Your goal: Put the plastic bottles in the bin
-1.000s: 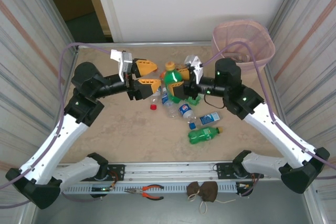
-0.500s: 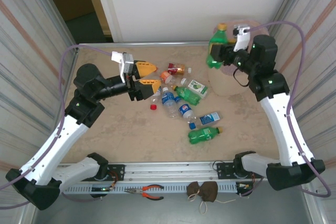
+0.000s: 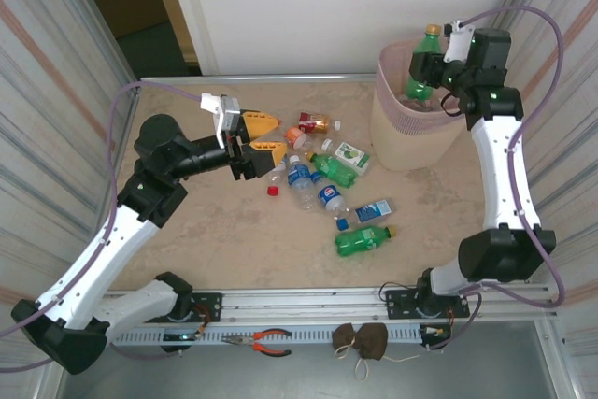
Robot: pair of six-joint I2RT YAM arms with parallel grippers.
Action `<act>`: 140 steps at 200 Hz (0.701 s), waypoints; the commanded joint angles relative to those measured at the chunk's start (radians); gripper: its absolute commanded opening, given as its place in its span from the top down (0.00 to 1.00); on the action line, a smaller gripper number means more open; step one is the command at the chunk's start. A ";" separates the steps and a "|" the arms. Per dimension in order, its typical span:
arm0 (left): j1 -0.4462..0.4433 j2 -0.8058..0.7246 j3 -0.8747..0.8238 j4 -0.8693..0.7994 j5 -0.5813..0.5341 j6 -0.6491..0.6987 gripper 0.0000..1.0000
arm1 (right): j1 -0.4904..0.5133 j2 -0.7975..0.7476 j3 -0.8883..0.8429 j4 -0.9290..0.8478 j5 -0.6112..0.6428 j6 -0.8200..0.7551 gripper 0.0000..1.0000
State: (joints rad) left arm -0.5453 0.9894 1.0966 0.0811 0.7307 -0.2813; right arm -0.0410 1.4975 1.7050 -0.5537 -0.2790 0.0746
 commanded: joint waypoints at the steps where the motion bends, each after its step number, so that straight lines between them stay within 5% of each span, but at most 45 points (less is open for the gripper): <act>1: -0.001 -0.003 -0.017 0.009 -0.010 0.001 0.27 | -0.008 0.058 0.061 -0.116 0.006 -0.109 0.53; 140: 0.012 0.004 -0.040 -0.004 -0.011 -0.016 0.27 | 0.016 0.436 0.252 -0.478 0.175 -0.272 0.54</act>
State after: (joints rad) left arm -0.5430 0.9977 1.0660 0.0753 0.7300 -0.2886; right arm -0.0391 1.8786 1.9106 -0.9291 -0.1482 -0.1574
